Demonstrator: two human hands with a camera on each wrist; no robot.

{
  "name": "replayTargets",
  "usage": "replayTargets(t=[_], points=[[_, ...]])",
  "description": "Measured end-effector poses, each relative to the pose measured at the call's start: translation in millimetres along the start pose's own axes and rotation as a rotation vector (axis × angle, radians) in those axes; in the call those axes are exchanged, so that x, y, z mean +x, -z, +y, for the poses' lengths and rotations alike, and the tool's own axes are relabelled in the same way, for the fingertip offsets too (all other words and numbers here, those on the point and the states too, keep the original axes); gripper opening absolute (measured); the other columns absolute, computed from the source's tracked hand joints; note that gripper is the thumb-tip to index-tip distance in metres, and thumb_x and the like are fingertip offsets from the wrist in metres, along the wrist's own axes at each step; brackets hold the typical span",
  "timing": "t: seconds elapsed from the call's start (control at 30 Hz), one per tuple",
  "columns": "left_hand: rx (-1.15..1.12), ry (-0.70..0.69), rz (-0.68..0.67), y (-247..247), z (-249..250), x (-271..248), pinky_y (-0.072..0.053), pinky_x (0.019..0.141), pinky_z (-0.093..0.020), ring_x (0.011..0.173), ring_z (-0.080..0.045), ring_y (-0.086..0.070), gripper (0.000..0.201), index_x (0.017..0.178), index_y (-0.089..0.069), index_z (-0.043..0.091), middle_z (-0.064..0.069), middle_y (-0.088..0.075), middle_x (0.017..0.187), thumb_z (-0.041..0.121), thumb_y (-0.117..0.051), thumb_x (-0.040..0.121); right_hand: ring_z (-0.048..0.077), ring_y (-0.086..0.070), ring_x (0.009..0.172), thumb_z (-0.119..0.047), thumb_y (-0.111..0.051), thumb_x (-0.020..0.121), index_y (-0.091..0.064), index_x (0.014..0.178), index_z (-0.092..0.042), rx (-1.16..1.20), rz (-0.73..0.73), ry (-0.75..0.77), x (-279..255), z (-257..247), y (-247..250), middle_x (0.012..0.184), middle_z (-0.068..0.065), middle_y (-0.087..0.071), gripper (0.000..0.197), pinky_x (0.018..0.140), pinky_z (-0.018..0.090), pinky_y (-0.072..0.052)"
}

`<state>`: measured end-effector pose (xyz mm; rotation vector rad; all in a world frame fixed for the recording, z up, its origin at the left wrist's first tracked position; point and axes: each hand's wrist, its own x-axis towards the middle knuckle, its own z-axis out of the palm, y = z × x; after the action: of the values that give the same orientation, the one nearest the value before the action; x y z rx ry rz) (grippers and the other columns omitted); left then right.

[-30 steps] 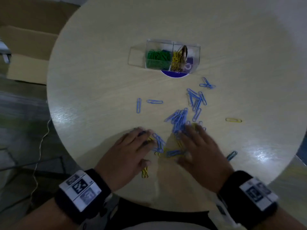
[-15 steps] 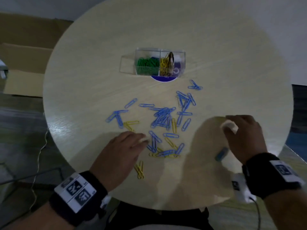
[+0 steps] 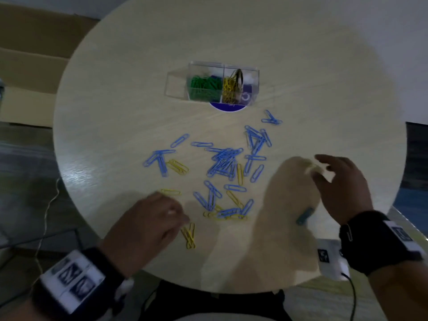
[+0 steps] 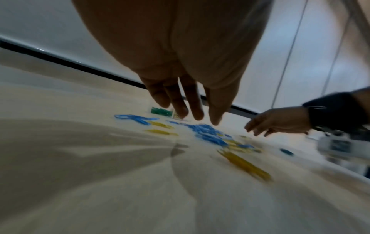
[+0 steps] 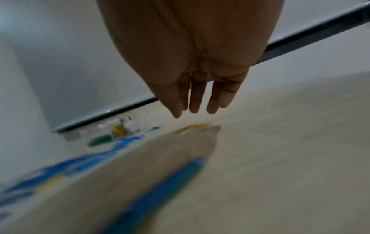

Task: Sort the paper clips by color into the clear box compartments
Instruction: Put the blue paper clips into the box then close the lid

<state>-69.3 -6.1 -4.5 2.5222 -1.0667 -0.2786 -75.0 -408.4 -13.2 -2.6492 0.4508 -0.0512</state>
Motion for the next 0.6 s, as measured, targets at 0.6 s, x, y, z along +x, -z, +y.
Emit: replayTargets(t=[0.6], points=[[-0.165, 0.283, -0.121, -7.8, -21.2, 6.2, -0.038, 0.075, -0.022, 0.081, -0.007, -0.047, 0.021, 0.089, -0.060, 0.029, 0.015, -0.058, 0.078, 0.027, -0.076, 0.075, 0.020, -0.054, 0.066, -0.004, -0.070, 0.075, -0.065, 0.080, -0.011, 0.127, -0.217, 0.184, -12.1, -72.5, -33.8, 0.080, 0.008, -0.060, 0.010, 0.063, 0.022, -0.031]])
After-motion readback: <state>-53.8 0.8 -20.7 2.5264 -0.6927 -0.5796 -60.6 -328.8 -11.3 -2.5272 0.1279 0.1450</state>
